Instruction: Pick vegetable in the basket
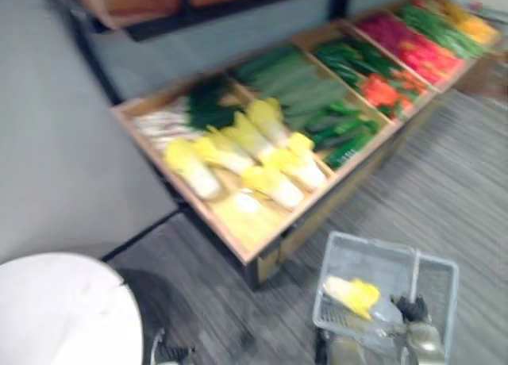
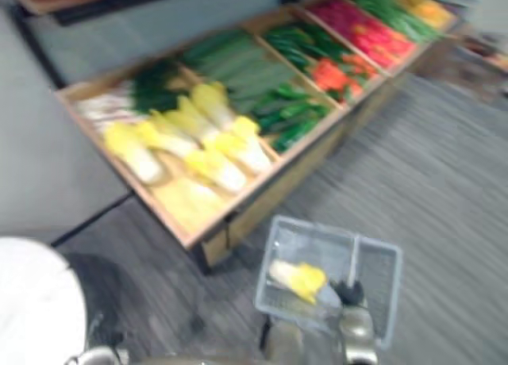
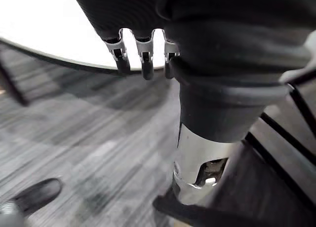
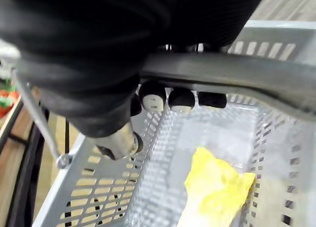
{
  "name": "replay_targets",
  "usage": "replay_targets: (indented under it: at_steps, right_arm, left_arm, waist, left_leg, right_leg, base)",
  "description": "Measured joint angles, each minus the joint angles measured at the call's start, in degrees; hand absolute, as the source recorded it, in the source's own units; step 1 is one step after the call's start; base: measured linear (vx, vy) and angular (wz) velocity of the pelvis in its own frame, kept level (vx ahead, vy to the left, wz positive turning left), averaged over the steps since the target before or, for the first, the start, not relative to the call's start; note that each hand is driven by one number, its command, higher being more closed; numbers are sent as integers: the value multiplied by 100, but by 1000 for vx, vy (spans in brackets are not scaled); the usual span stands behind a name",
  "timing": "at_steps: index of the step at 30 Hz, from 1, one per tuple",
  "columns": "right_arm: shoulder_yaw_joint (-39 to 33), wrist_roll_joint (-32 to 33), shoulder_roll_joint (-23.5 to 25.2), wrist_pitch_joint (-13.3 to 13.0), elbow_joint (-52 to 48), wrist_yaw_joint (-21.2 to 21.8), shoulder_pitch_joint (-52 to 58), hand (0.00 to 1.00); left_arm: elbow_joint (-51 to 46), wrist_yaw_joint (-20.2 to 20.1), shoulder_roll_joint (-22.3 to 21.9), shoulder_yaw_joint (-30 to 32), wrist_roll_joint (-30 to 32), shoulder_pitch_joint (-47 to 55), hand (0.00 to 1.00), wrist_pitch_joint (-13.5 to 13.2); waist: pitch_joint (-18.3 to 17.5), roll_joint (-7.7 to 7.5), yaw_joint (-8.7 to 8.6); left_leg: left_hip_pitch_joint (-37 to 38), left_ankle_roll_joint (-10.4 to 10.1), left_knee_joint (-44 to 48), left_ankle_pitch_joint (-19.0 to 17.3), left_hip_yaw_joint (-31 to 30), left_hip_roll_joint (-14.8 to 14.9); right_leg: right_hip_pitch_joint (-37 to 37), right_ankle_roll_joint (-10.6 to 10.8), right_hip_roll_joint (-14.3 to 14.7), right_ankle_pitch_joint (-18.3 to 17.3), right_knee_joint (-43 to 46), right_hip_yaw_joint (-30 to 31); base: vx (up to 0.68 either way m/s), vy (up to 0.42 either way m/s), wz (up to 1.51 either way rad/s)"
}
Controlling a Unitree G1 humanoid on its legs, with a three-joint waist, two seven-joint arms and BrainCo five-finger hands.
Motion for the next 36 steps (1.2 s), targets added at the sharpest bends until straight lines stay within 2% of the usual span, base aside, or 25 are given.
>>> replay_targets:
  at_steps: [2, 3, 4, 5, 6, 7, 8, 9, 10, 11, 12, 14, 15, 16, 17, 20, 22, 23, 24, 26, 27, 29, 31, 33, 36]
  right_arm:
    - [-7, -12, -27, 5, -44, -25, 31, 100]
    - [85, -54, -31, 7, -40, -12, 26, 100]
    - [183, -137, -32, 25, -35, 5, -61, 100]
    - [297, -213, 8, 27, -37, 15, -148, 100]
    - [403, -235, 27, 36, -53, 22, -219, 100]
    - [395, -243, 11, 46, -35, 25, -203, 100]
    - [410, -269, 7, 73, 5, 29, -203, 100]
    - [488, -371, 10, 127, 149, 44, -257, 100]
    - [534, -395, 11, 137, 156, 49, -260, 100]
    - [539, -397, 3, 149, 149, 52, -245, 100]
    - [526, -399, -7, 166, 147, 50, -228, 100]
    - [478, -396, -94, 267, 142, 16, -43, 100]
    - [459, -394, -138, 274, 137, 5, 54, 100]
    - [423, -389, -182, 293, 126, 1, 170, 100]
    - [438, -384, -164, 317, 122, 1, 253, 100]
    - [427, -388, -142, 314, 96, 4, 480, 100]
    - [426, -390, -151, 310, -12, -8, 583, 100]
    - [431, -395, -190, 285, -94, -30, 583, 100]
    - [425, -396, -286, 266, -88, -67, 516, 100]
    - [430, -395, -347, 265, -85, -131, 442, 100]
    - [432, -396, -366, 264, -88, -144, 400, 100]
    - [447, -397, -290, 257, -86, -141, 385, 100]
    - [449, -397, -285, 234, -89, -143, 389, 100]
    - [445, -395, -285, 234, -88, -143, 354, 100]
    - [480, -395, -280, 234, -42, -142, 394, 100]
  left_arm:
    - [-28, -28, 176, -78, 5, 12, 0, 2]
    - [-19, -47, 274, -21, 5, 38, 0, 16]
    - [10, -54, 252, 78, 4, 22, 0, 37]
    - [179, -72, 226, 111, 5, 16, 0, 51]
    - [342, -79, 109, 188, 11, 12, 0, 45]
    - [427, -78, 69, 160, 11, -45, 0, 52]
    - [432, -78, 69, 129, 13, -44, 0, 59]
    - [450, -76, 67, 126, 18, -51, 0, 61]
    - [473, -74, 69, 126, 18, -65, 0, 60]
    - [487, -67, 65, 139, 18, -94, 0, 62]
    - [489, -60, 23, 142, 18, -89, 0, 64]
    - [529, -47, -202, 73, 17, -112, 0, 50]
    - [543, -50, -285, 40, 18, -110, 0, 40]
    - [554, -49, -383, -1, 18, -103, 0, 38]
    - [575, -45, -369, -23, 17, -109, 0, 40]
    - [599, -48, -364, -195, 30, -109, 0, 57]
    - [576, -64, -323, -283, 50, -99, 0, 50]
    - [578, -39, -314, -346, 93, -84, 0, 55]
    - [577, -19, -323, -463, 143, -69, 0, 51]
    - [578, -10, -354, -569, 146, -10, 0, 45]
    - [578, -11, -398, -662, 150, 76, 0, 36]
    - [574, -8, -398, -649, 167, 121, 0, 36]
    - [575, -4, -380, -652, 249, 68, 0, 29]
    - [588, -3, -362, -657, 335, 14, 0, 37]
    - [589, 5, -363, -746, 487, -6, 0, 34]
  waist:
    - [-34, -143, -11]
    - [-105, -317, 9]
    - [-127, -353, 36]
    - [-123, -163, 155]
    - [-140, -128, 247]
    - [-159, -248, 185]
    - [-175, -315, 201]
    - [-201, -391, 310]
    - [-194, -381, 319]
    - [-182, -364, 310]
    - [-159, -316, 310]
    - [-73, -138, 247]
    - [-126, -34, 209]
    - [-160, 171, 150]
    - [-177, 227, 123]
    - [-25, 218, 114]
    - [60, 123, 136]
    - [91, 51, 157]
    - [101, 79, 158]
    - [111, 153, 169]
    - [112, 288, 186]
    - [55, 351, 231]
    - [57, 262, 295]
    - [107, 258, 295]
    - [124, 285, 295]
  left_leg:
    - [123, 9, 91, -6, 191, 94]
    - [91, 8, 263, -6, 434, 75]
    - [64, 34, 337, 9, 534, 127]
    - [-6, 163, 362, 95, 669, 310]
    - [0, 226, 181, 221, 819, 371]
    - [-1, 225, 137, 218, 1070, 128]
    - [-28, 227, 147, 216, 1172, 40]
    - [-127, 236, 263, 206, 1449, -8]
    - [-190, 235, 351, 206, 1550, 46]
    - [-243, 225, 549, 214, 1699, 159]
    - [-246, 220, 679, 215, 1748, 235]
    - [-454, 158, 1624, 193, 1711, 744]
    - [-497, 109, 1560, 190, 1578, 786]
    - [-450, 76, 1488, 188, 1476, 960]
    - [-406, 81, 1592, 201, 1515, 1101]
    - [-402, 130, 2350, 332, 1348, 1553]
    - [-614, 227, 2838, 662, 708, 1572]
    - [-806, 67, 2763, 511, 26, 1301]
    - [-881, 26, 2477, 388, -491, 919]
    - [-912, 20, 2058, 383, -747, 555]
    - [-917, 39, 1588, 577, -838, 313]
    - [-776, 48, 1308, 528, -848, 142]
    - [-791, 51, 1015, 527, -758, -59]
    - [-826, 62, 852, 524, -751, -198]
    - [-807, 65, 873, 522, -1022, -330]
  right_leg:
    - [227, -41, -190, -79, 1056, -395]
    - [300, -29, -160, 7, 727, -677]
    - [384, -102, 44, 54, 387, -843]
    - [578, -168, 481, 168, -499, -829]
    - [791, -145, 570, -296, -652, -884]
    - [934, 170, 114, -747, -272, -866]
    - [1040, 380, -56, -846, -370, -778]
    - [1175, 803, -140, -933, -1022, -455]
    - [1209, 984, -30, -936, -1333, -300]
    - [1378, 975, 199, -936, -1880, -214]
    - [1480, 968, 299, -935, -2132, -163]
    - [1865, 786, 603, -831, -2807, -66]
    - [1891, 778, 688, -826, -2863, -51]
    - [1942, 748, 881, -837, -2914, -52]
    - [1962, 684, 996, -847, -2929, -48]
    - [2336, 522, 1275, -865, -3135, -10]
    - [2519, 485, 1241, -874, -3224, 126]
    - [2512, 479, 1119, -868, -3205, 248]
    - [2486, 498, 979, -848, -3173, 438]
    - [2453, 559, 871, -803, -3169, 668]
    - [2392, 640, 882, -752, -3164, 896]
    - [2281, 754, 884, -653, -3256, 1179]
    - [2165, 835, 798, -346, -3592, 1365]
    - [2094, 896, 726, -158, -3790, 1446]
    - [2108, 937, 645, -100, -3828, 1539]
  base:
    - [-39, 105, -62]
    - [-2, 65, -105]
    - [-29, 68, -135]
    - [-75, -18, -153]
    - [-62, -11, -149]
    - [-41, -32, -108]
    - [-19, -21, -105]
    - [-38, -84, -98]
    - [-44, -210, -113]
    - [-12, -229, -74]
    - [2, -314, -75]
    - [3, -298, -47]
    - [7, -222, -21]
    - [21, -173, -16]
    - [48, -134, -17]
    - [32, -200, -14]
    - [15, -159, -25]
    - [-3, -51, -59]
    - [-12, 41, -63]
    - [-2, 141, -74]
    - [8, 188, -83]
    - [32, 168, -68]
    - [63, 169, -51]
    - [30, 186, -24]
    - [8, 134, -12]
